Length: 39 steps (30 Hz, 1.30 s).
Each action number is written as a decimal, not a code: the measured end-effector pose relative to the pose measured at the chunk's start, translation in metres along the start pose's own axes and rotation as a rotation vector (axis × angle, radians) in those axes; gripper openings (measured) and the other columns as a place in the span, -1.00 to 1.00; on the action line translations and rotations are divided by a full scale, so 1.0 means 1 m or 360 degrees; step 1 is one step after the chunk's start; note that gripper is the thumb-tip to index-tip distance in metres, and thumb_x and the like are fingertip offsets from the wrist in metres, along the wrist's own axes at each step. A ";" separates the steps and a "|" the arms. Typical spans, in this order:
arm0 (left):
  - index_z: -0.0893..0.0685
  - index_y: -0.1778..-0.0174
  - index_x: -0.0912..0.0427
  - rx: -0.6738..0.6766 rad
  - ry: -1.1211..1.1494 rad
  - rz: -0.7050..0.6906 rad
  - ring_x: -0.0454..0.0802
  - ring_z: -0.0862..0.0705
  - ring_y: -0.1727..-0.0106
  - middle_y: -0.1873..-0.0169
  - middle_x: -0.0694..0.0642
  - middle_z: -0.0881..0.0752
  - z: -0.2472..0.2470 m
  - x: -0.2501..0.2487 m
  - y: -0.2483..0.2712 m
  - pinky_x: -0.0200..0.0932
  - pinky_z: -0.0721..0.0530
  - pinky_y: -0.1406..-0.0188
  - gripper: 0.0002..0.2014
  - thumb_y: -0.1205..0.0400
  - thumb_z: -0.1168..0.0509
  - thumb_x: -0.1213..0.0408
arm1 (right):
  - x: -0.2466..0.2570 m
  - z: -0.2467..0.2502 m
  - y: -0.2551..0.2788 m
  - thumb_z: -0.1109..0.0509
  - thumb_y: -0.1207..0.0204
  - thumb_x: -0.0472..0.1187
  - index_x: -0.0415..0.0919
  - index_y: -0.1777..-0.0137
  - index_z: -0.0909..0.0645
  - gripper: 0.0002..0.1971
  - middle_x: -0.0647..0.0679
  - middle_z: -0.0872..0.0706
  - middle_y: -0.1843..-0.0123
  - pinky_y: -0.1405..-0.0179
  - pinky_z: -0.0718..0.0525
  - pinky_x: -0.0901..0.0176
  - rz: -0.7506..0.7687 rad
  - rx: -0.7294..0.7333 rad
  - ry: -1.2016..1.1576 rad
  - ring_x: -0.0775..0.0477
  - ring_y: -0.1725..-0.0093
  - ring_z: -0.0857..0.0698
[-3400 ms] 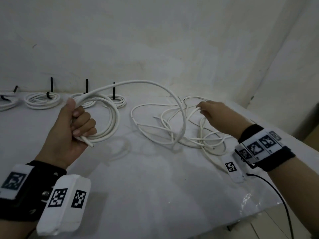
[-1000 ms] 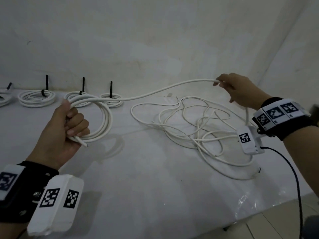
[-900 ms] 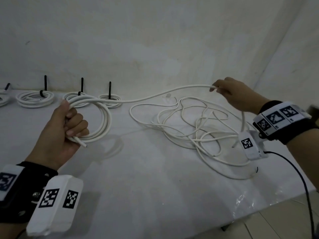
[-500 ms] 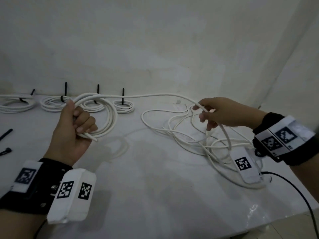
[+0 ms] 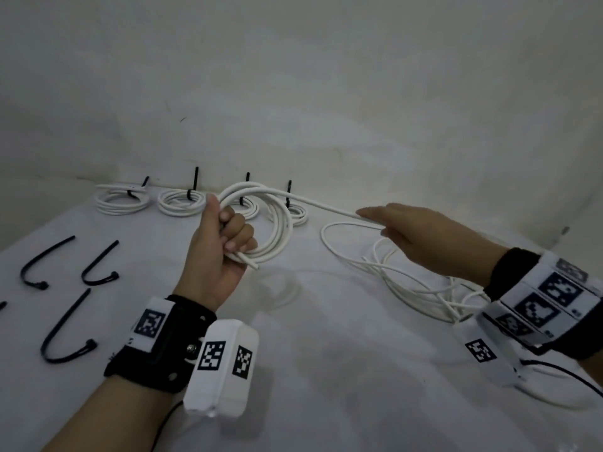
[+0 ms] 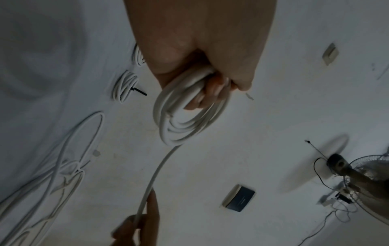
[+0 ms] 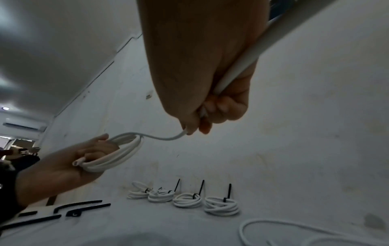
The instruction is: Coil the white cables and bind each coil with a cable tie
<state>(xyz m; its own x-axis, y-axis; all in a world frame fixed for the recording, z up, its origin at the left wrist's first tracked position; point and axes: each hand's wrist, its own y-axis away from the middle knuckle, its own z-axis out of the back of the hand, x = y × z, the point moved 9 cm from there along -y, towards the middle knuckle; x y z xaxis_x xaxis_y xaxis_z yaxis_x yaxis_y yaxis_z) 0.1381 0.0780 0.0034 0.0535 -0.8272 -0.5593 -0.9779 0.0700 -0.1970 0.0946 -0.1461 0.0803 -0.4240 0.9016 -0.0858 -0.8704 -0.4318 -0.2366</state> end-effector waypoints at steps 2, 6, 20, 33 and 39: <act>-0.30 0.40 0.06 -0.0034 0.0039 -0.0039 -0.22 -0.22 0.72 0.72 -0.11 -0.22 0.003 -0.004 -0.002 -0.40 -0.28 0.69 -0.58 -0.75 0.05 -0.05 | -0.001 -0.008 0.006 -0.13 -0.70 -0.26 0.02 -0.54 -0.32 -0.57 0.13 -0.64 0.02 0.08 -0.48 0.13 -0.0023 0.0059 -0.0129 -0.06 0.04 -0.64; -0.31 0.40 0.05 -0.0089 0.0073 -0.0117 -0.21 -0.24 0.71 0.72 -0.10 -0.23 0.012 -0.014 -0.006 -0.39 -0.30 0.65 -0.57 -0.74 0.05 -0.08 | -0.005 -0.005 0.014 -0.13 -0.69 -0.18 -0.04 -0.33 -0.30 -0.76 0.04 -0.63 0.31 0.26 -0.48 0.03 -0.0004 -0.0096 -0.0200 -0.06 0.32 -0.58; -0.30 0.34 0.09 0.0120 -0.0477 -0.0074 -0.21 -0.20 0.66 0.65 -0.09 -0.24 -0.012 0.008 0.005 -0.35 -0.31 0.62 -0.65 -0.56 -0.07 -0.11 | 0.133 0.015 0.034 -0.18 -0.57 -0.33 -0.17 0.03 -0.67 -0.79 -0.04 -0.68 0.21 0.64 -0.38 0.16 0.1118 -0.0310 0.0365 -0.11 0.30 -0.58; -0.61 0.51 0.02 0.0251 -0.0973 0.0000 -0.19 -0.42 0.59 0.64 -0.05 -0.45 -0.031 0.033 0.022 -0.28 -0.42 0.58 -0.45 -0.80 0.03 0.29 | 0.142 0.031 -0.023 -0.47 -0.46 -0.21 -0.24 0.18 -0.63 -0.89 0.03 -0.68 0.26 0.50 -0.58 0.06 0.0837 -0.0592 -0.0205 -0.06 0.37 -0.61; -0.64 0.49 0.03 0.0528 -0.0462 0.0276 -0.18 -0.29 0.70 0.71 -0.04 -0.32 -0.049 0.045 0.031 -0.36 -0.32 0.66 -0.49 -0.61 0.05 -0.11 | 0.111 0.039 -0.034 -0.40 -0.54 -0.11 -0.21 0.13 -0.64 -0.85 0.03 -0.68 0.22 0.42 -0.61 0.02 0.0689 -0.0631 -0.0318 0.02 0.34 -0.58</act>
<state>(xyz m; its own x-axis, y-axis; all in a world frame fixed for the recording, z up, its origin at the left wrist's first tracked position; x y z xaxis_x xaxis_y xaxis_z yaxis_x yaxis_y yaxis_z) 0.1003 0.0156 0.0116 -0.0044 -0.6007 -0.7994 -0.8625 0.4068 -0.3010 0.0676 -0.0326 0.1162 -0.7897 0.6081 -0.0806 -0.4661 -0.6802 -0.5658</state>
